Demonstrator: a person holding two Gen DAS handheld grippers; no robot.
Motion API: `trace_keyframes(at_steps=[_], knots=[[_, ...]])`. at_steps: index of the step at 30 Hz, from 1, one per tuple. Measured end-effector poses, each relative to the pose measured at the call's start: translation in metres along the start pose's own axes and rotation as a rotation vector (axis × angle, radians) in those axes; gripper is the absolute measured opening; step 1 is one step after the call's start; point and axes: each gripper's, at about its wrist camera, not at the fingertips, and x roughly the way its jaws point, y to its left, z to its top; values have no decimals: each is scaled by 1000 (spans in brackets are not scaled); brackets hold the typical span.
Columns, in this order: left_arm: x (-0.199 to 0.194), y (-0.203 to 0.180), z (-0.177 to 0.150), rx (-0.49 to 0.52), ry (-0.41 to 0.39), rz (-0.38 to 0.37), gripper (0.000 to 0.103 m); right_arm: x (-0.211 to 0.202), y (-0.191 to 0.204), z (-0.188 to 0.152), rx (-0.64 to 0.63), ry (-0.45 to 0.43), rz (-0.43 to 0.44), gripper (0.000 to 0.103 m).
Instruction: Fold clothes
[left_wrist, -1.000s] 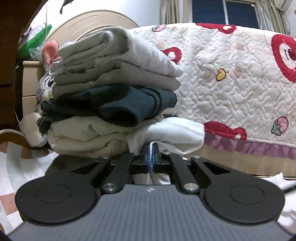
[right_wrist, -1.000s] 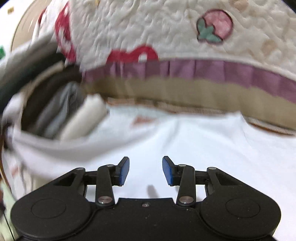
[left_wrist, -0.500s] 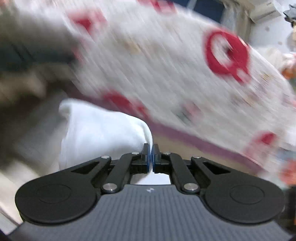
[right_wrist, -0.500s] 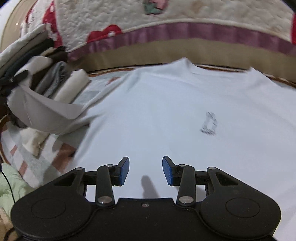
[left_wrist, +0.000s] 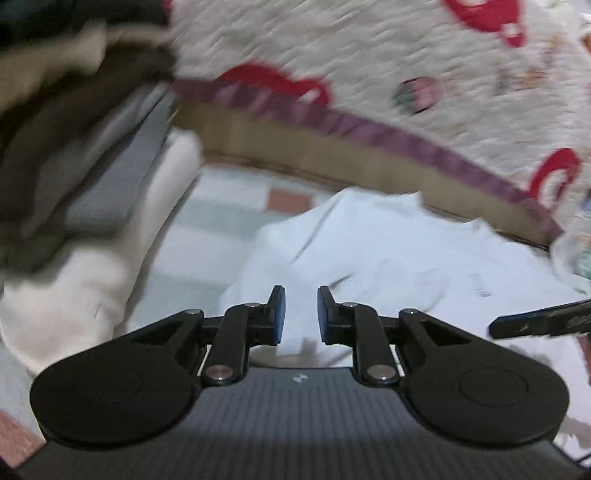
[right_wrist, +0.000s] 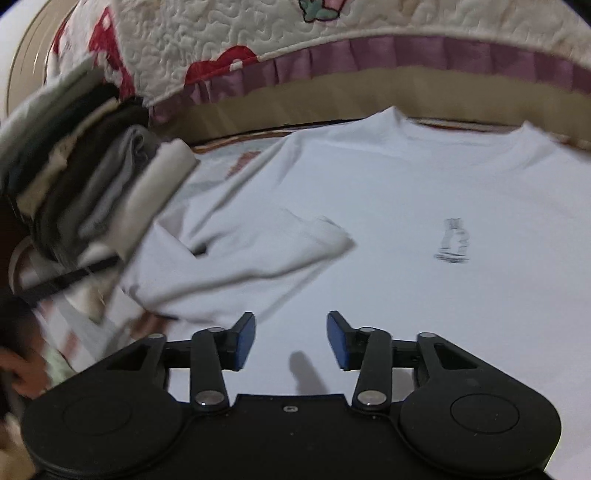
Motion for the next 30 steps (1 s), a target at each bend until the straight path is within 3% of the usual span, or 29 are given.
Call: trace_keyframes(at_steps=[3, 7, 9, 13, 16, 17, 18, 19, 21, 26, 30], knots=[[14, 18, -4, -98, 52, 10, 16, 20, -9, 10, 87, -27, -26, 63], [6, 32, 2, -131, 11, 57, 17, 38, -37, 15, 250, -64, -109, 63], [4, 40, 6, -149, 5, 55, 17, 35, -40, 16, 274, -93, -63, 63], [15, 53, 2, -212, 47, 24, 17, 52, -31, 26, 231, -48, -28, 64], [22, 53, -3, -220, 71, 31, 17, 69, -19, 35, 84, -102, -43, 73], [21, 51, -3, -208, 50, 46, 18, 75, -10, 39, 19, -101, -72, 60], [20, 48, -3, -194, 29, 60, 18, 80, -3, 44, -35, -88, -79, 41], [17, 45, -2, -166, 7, 69, 18, 75, 3, 50, -73, -108, -62, 10], [11, 38, 0, -112, -38, 81, 18, 65, 15, 64, -147, -148, -27, 9], [4, 26, 3, -49, -94, 49, 18, -58, 34, 85, -148, -525, 18, 9], [4, 7, -1, 41, -97, 8, 18, -141, 19, 63, -167, -694, -87, 9]])
